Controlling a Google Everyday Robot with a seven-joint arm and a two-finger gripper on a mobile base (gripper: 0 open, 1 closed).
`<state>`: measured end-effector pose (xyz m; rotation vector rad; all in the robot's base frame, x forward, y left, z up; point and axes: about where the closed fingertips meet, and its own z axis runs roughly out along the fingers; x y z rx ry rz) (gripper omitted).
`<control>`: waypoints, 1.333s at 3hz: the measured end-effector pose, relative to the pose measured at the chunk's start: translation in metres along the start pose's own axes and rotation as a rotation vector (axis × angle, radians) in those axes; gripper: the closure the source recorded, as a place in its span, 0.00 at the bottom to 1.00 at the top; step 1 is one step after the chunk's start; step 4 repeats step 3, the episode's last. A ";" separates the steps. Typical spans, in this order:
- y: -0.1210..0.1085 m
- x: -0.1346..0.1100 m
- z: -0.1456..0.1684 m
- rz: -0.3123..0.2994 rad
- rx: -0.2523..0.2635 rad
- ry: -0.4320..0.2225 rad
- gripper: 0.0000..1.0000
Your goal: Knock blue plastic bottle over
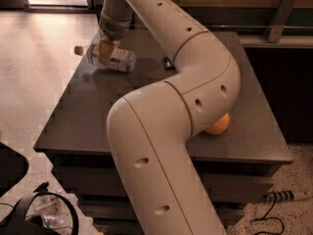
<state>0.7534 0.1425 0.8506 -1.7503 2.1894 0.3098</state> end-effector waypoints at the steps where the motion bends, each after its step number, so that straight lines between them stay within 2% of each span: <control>1: -0.001 -0.001 0.004 0.000 -0.001 -0.001 0.15; 2: -0.001 -0.002 0.009 0.000 -0.002 -0.001 0.00; 4: -0.001 -0.002 0.009 0.000 -0.002 -0.001 0.00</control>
Offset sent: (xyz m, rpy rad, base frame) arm 0.0012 0.0022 -0.0031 0.0009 0.0005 0.0004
